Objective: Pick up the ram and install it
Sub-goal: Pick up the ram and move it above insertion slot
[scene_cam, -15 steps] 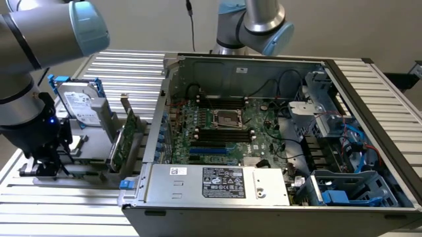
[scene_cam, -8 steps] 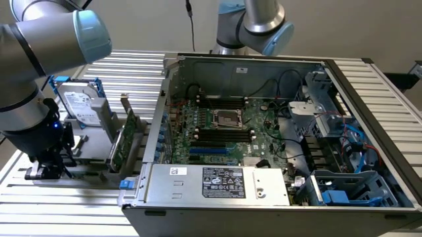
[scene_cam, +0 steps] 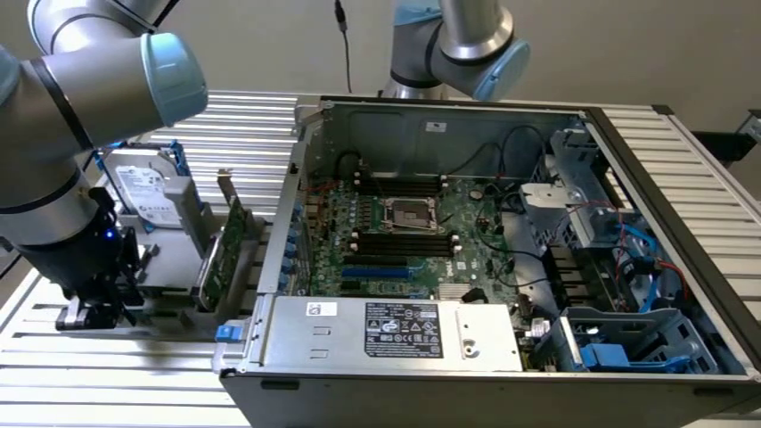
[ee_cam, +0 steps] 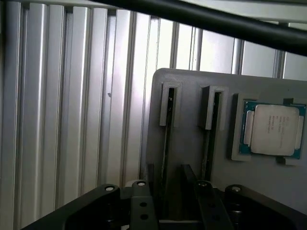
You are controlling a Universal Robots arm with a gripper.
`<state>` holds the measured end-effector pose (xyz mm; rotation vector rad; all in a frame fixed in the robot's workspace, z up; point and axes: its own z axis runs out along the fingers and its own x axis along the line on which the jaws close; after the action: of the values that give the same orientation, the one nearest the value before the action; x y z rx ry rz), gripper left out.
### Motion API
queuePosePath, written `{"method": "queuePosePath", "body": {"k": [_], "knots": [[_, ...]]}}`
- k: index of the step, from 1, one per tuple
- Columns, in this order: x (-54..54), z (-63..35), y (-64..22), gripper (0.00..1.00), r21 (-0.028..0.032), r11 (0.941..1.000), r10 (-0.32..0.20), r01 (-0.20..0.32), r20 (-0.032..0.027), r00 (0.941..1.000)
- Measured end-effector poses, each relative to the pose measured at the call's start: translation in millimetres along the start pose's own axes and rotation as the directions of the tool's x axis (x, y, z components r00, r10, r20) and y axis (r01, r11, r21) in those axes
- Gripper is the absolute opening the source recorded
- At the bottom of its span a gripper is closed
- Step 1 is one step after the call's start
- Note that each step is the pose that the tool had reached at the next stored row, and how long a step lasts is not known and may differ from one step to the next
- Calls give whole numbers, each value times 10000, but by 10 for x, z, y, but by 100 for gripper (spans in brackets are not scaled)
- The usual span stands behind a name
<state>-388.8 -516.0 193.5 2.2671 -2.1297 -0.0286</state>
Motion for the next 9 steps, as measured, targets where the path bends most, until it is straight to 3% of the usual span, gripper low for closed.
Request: {"method": "queuePosePath", "body": {"k": [9], "knots": [[2, 0, -25, 36, 1, 10000, 11, -11, 1, 10000]]}}
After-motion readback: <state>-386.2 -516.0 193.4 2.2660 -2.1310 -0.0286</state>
